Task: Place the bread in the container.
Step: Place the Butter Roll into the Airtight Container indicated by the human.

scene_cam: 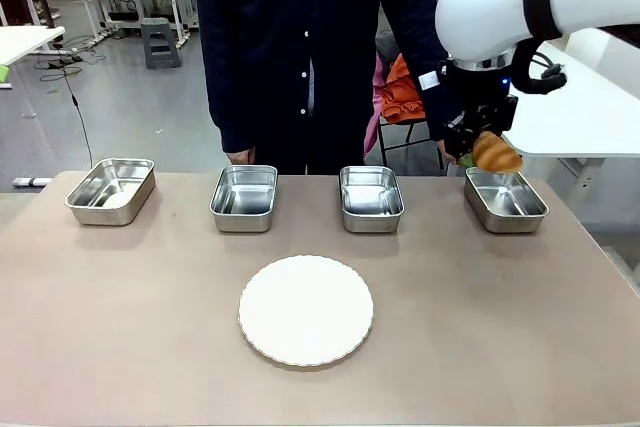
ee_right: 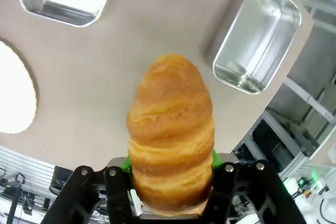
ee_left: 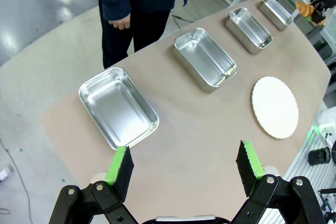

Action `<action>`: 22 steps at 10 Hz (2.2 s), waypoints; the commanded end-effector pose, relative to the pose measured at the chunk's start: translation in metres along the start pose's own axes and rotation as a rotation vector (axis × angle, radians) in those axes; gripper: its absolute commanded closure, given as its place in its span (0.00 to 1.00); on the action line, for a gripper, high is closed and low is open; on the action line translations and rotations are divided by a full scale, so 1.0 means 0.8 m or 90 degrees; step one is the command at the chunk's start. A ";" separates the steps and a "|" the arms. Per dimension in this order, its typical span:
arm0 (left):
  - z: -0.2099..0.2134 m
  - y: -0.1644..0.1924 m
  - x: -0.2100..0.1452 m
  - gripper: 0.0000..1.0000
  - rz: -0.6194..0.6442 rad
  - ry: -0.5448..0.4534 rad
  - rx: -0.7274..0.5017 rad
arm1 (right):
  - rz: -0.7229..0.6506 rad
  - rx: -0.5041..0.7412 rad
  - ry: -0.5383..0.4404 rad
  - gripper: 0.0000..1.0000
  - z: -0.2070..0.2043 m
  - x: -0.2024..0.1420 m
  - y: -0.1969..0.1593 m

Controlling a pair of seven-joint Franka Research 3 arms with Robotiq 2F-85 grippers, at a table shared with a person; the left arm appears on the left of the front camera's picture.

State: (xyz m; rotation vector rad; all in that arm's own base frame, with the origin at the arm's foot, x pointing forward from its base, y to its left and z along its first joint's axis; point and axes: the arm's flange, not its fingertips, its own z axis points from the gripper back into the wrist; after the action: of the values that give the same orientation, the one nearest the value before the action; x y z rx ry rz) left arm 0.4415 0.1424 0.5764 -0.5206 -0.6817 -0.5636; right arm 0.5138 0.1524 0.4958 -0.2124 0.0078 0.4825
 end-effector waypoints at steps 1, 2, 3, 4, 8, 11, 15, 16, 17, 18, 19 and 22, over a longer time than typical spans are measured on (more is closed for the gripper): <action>0.001 0.000 0.000 0.00 -0.005 -0.007 -0.006 | 0.034 0.012 -0.024 0.59 0.001 -0.007 -0.002; 0.001 0.000 0.000 0.00 -0.005 -0.007 -0.006 | 0.000 0.000 0.000 0.59 0.000 0.000 0.000; 0.001 0.000 0.000 0.00 -0.005 -0.007 -0.006 | -0.061 0.029 -0.023 0.59 -0.016 0.001 -0.040; 0.001 0.000 0.000 0.00 -0.005 -0.007 -0.006 | -0.097 0.045 -0.048 0.59 -0.030 -0.005 -0.069; 0.001 0.000 0.000 0.00 -0.005 -0.007 -0.006 | -0.205 0.062 -0.085 0.59 -0.096 -0.017 -0.160; 0.001 0.000 0.000 0.00 -0.005 -0.007 -0.006 | -0.231 0.075 -0.097 0.59 -0.146 -0.014 -0.189; 0.001 0.000 0.000 0.00 -0.005 -0.007 -0.006 | -0.230 0.099 -0.107 0.59 -0.190 0.000 -0.186; 0.001 0.000 0.000 0.00 -0.005 -0.007 -0.006 | -0.227 0.097 -0.109 0.59 -0.198 0.002 -0.184; 0.001 0.000 0.000 0.00 -0.005 -0.007 -0.006 | -0.227 0.095 -0.112 0.59 -0.206 0.004 -0.184; 0.001 0.000 0.000 0.00 -0.005 -0.007 -0.006 | -0.233 0.097 -0.119 0.59 -0.214 0.007 -0.185; 0.001 0.000 0.000 0.00 -0.005 -0.007 -0.006 | -0.237 0.099 -0.129 0.59 -0.221 0.009 -0.187; 0.001 0.000 0.000 0.00 -0.005 -0.007 -0.006 | -0.248 0.089 -0.132 0.02 -0.230 0.016 -0.190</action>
State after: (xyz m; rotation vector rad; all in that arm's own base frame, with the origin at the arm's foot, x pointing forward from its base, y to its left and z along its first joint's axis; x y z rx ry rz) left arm 0.4415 0.1425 0.5763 -0.5207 -0.6816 -0.5635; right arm 0.6021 -0.0070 0.3470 -0.0334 -0.1761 0.1171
